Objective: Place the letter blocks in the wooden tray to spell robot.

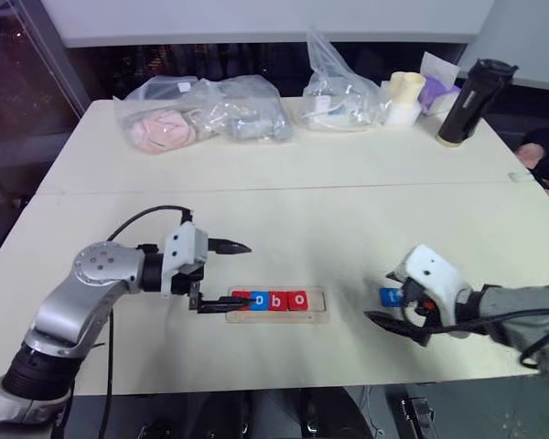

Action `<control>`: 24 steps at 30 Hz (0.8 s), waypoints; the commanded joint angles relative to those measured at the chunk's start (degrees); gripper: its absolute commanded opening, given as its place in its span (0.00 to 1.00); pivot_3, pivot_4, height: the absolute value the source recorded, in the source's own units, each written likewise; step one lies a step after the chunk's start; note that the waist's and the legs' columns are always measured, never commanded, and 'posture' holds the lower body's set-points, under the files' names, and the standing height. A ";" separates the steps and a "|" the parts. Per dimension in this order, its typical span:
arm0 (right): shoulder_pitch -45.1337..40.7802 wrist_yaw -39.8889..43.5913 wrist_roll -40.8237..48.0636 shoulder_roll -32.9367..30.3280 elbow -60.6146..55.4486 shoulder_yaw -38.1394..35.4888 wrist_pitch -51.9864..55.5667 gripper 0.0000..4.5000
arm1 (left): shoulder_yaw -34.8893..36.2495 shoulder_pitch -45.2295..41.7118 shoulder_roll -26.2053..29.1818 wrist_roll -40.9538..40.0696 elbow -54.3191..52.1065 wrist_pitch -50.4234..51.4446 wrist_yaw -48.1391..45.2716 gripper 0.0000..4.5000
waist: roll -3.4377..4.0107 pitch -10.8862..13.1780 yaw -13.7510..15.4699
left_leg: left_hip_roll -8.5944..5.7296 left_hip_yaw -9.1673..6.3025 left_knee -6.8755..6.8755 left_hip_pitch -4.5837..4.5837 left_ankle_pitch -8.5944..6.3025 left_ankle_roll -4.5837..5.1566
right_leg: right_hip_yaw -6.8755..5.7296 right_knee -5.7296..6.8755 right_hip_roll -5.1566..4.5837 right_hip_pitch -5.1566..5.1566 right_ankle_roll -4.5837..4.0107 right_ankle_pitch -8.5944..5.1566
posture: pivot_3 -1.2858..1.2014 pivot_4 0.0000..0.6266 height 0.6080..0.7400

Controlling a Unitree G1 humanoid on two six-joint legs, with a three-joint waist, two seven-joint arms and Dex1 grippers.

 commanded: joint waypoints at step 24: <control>-10.37 18.45 -14.13 -0.28 41.00 15.02 -43.64 1.00 | 1.36 1.00 1.30 0.22 -1.95 -0.85 0.51 1.00 | 0.03 -0.01 -0.10 | 0.02 0.05 0.04 0.07 0.00 -0.01 | 0.06 0.04 -0.12 0.01 0.00 0.02 | 0.52 0.24 1.00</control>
